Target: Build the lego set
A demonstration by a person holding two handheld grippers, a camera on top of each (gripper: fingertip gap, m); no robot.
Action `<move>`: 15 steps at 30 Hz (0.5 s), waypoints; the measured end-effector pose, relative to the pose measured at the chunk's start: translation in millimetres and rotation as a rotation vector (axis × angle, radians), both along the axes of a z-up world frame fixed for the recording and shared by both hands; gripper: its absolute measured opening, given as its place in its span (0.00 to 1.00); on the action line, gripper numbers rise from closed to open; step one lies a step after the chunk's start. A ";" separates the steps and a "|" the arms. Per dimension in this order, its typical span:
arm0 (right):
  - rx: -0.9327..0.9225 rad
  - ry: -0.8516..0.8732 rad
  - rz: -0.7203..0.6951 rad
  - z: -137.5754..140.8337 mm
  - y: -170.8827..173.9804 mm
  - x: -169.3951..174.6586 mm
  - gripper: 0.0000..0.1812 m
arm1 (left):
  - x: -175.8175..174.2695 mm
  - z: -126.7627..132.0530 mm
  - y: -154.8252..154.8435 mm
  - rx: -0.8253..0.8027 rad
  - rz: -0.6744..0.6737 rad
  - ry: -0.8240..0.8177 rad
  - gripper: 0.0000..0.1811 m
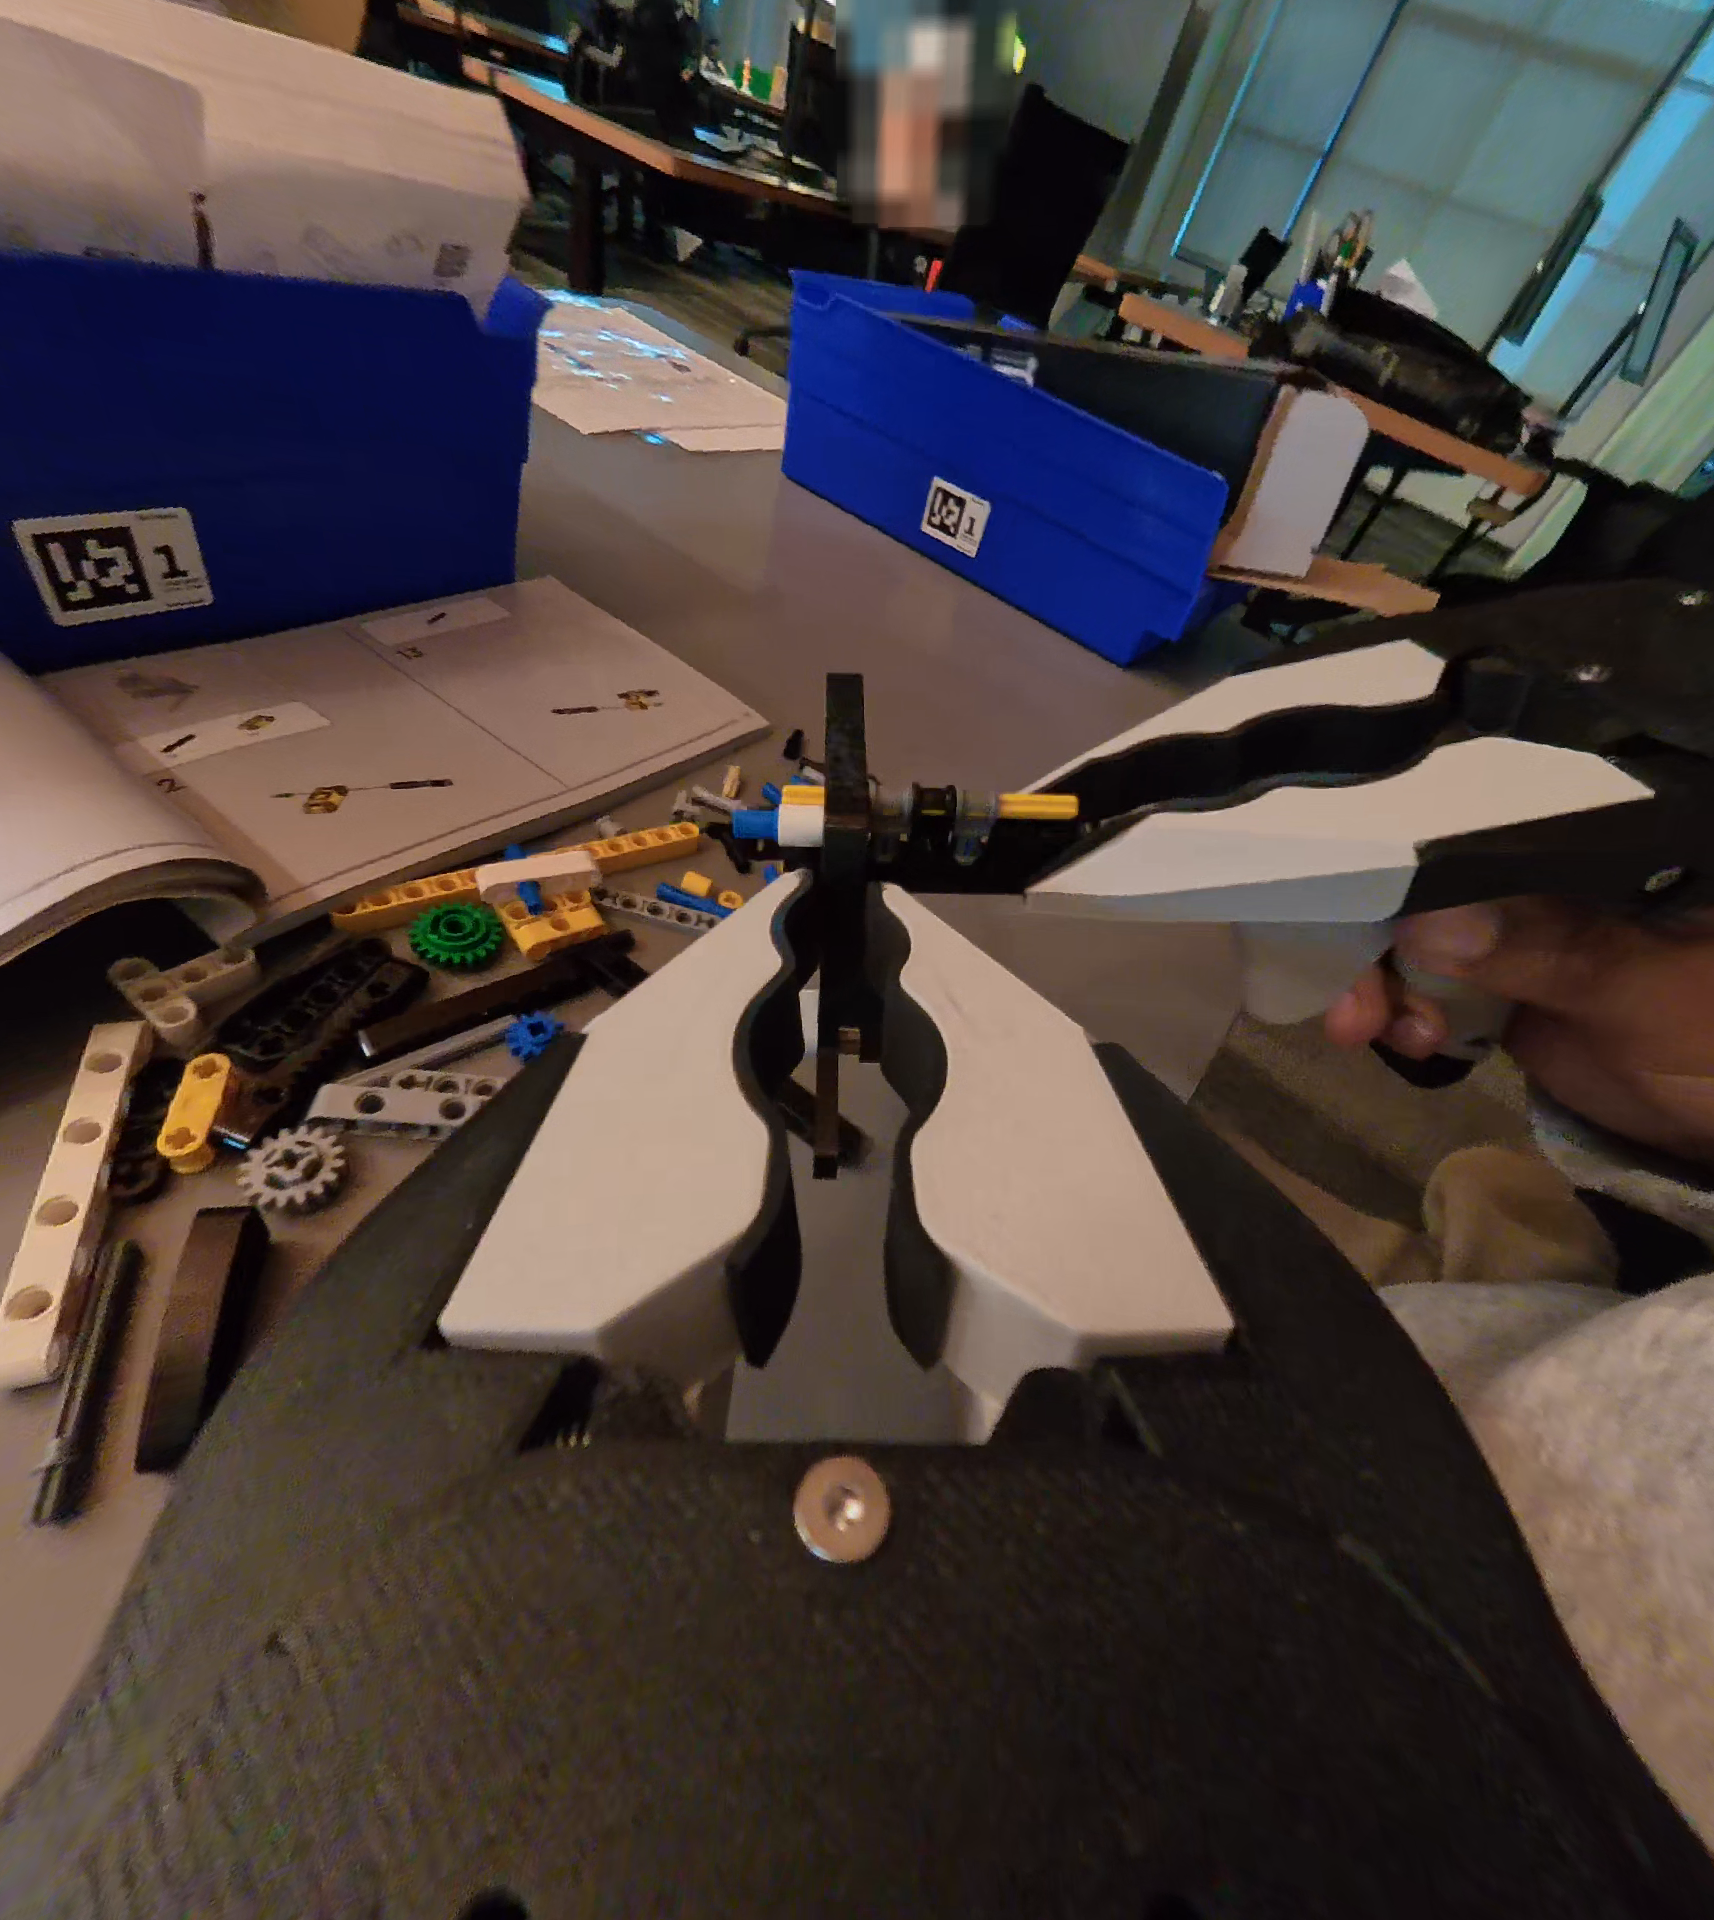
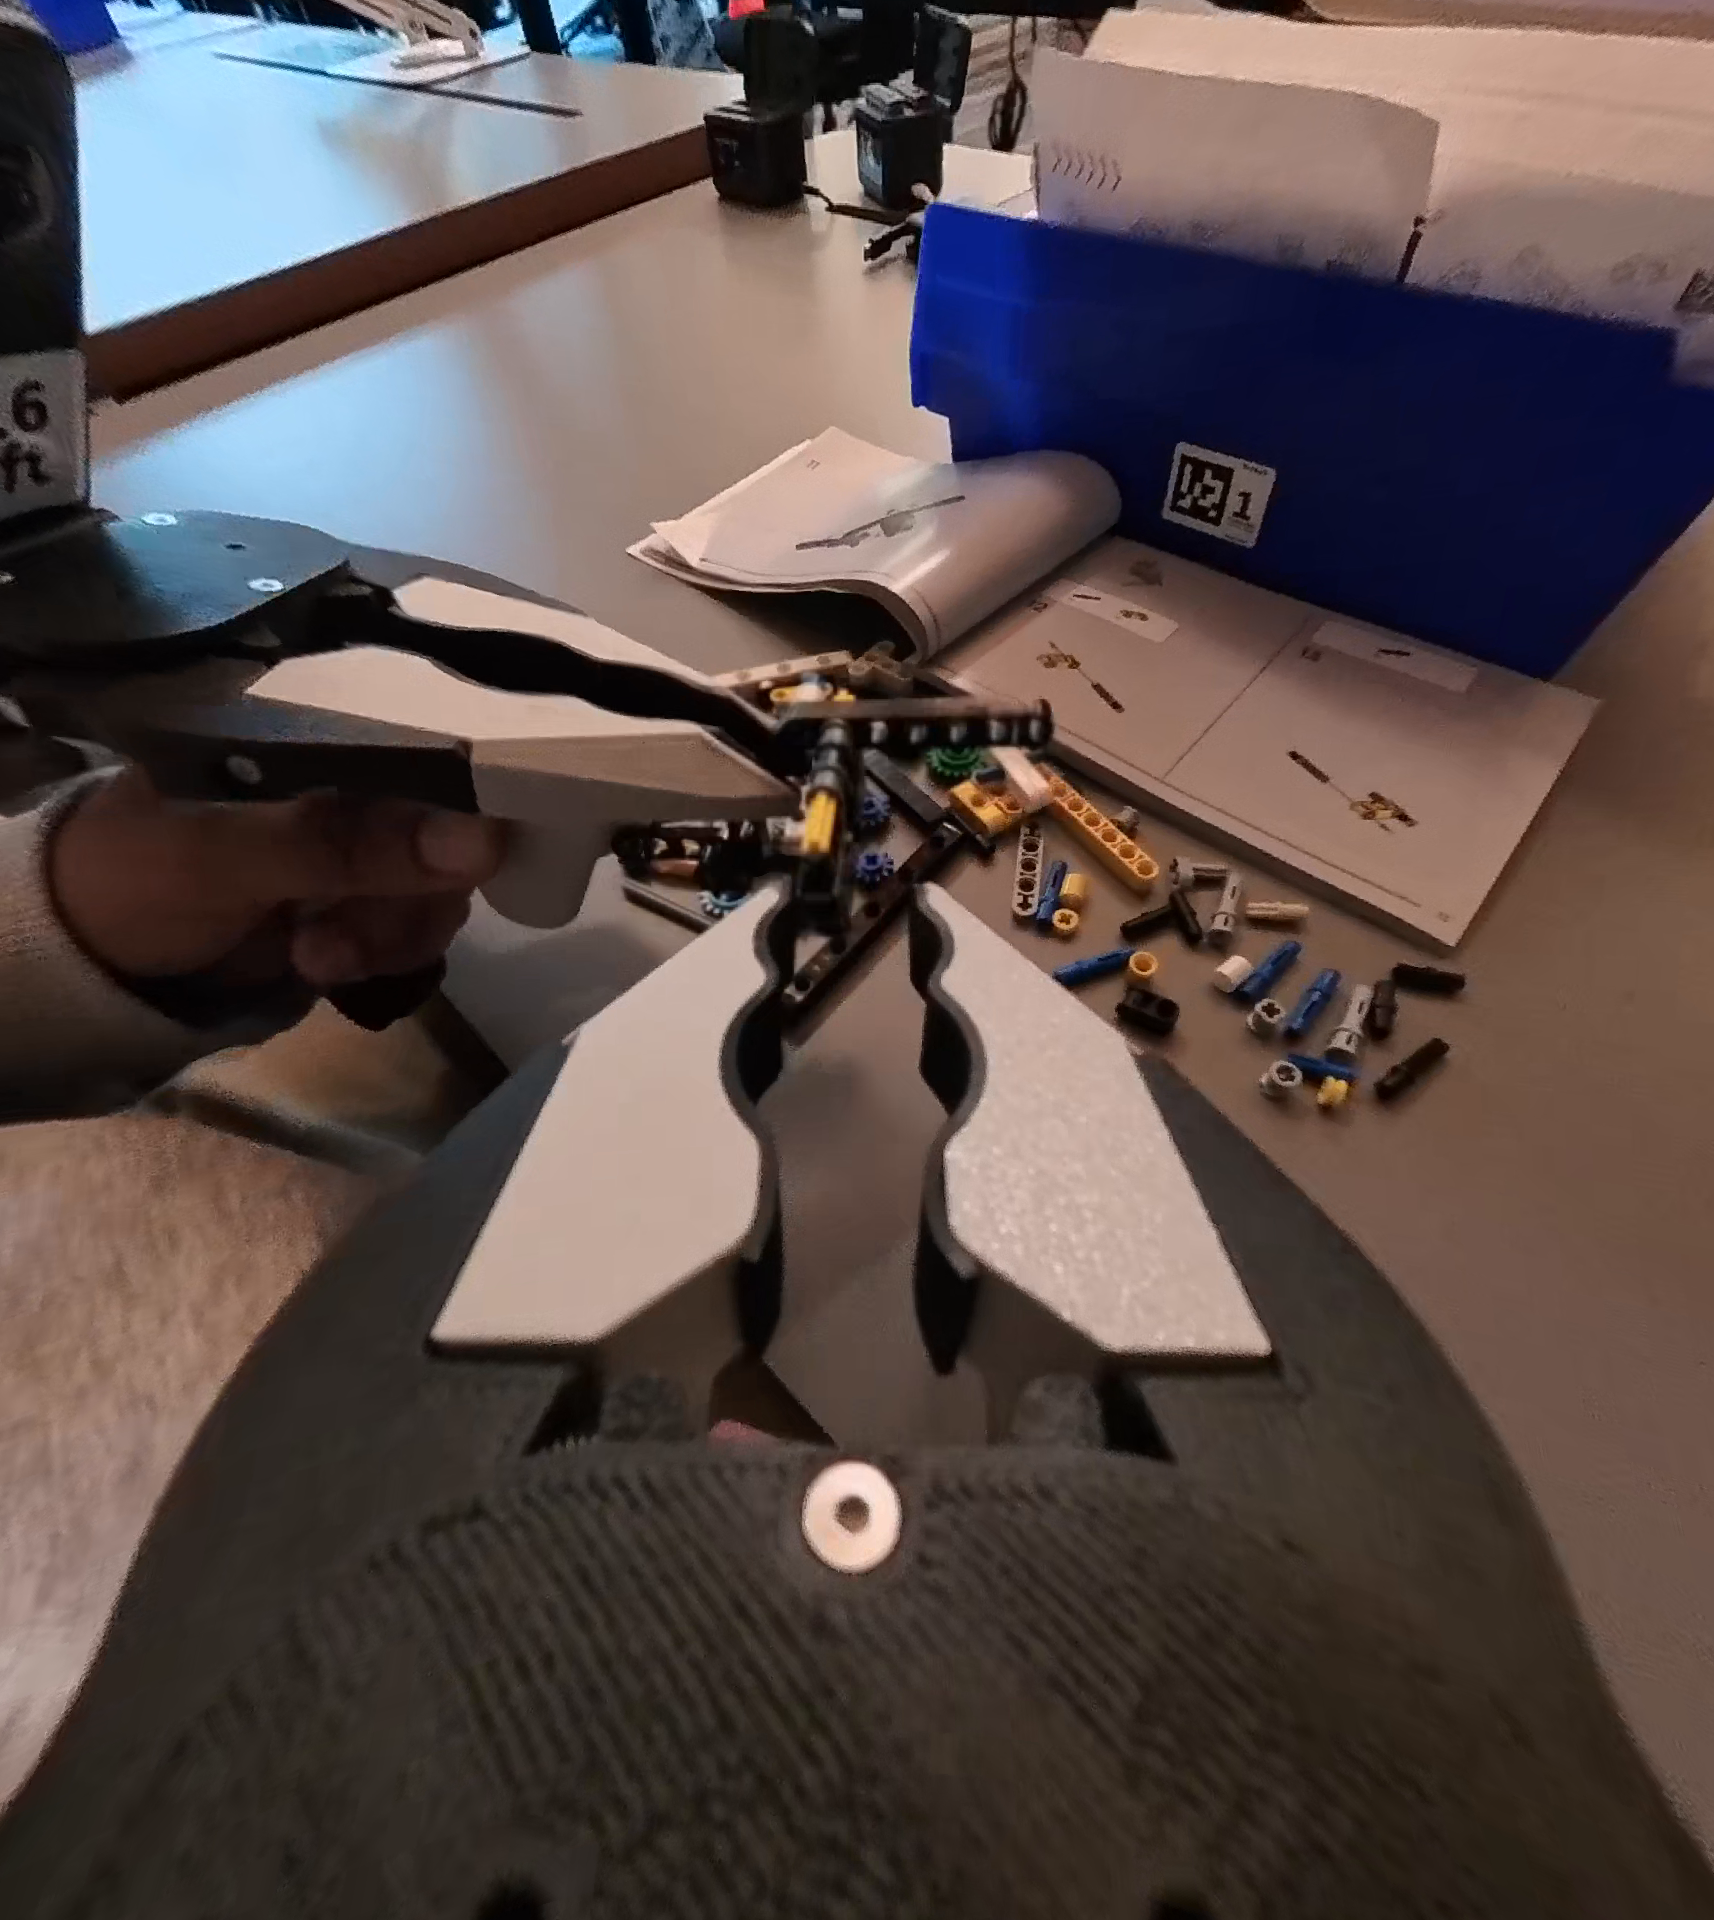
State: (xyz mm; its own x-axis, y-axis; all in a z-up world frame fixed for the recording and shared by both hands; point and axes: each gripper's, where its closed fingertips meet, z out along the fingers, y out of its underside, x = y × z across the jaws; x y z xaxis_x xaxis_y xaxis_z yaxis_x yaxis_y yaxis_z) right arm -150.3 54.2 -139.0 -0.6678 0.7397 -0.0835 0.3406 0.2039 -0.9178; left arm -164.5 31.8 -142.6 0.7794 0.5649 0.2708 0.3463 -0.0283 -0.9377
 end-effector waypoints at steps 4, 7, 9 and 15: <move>-0.067 -0.021 0.013 2.9 -0.4 0.9 0.13 | -5.5 1.8 -7.6 0.044 0.018 -0.036 0.03; -0.072 -0.025 0.023 2.1 -3.1 2.2 0.14 | -7.2 -0.2 -9.6 0.042 0.026 -0.042 0.03; -0.061 -0.017 0.031 2.2 -4.9 3.3 0.15 | -8.2 -1.3 -10.4 0.040 0.032 -0.044 0.03; -0.073 0.006 0.034 7.3 -2.8 3.5 0.17 | -8.7 -1.4 -10.9 0.044 0.035 -0.047 0.03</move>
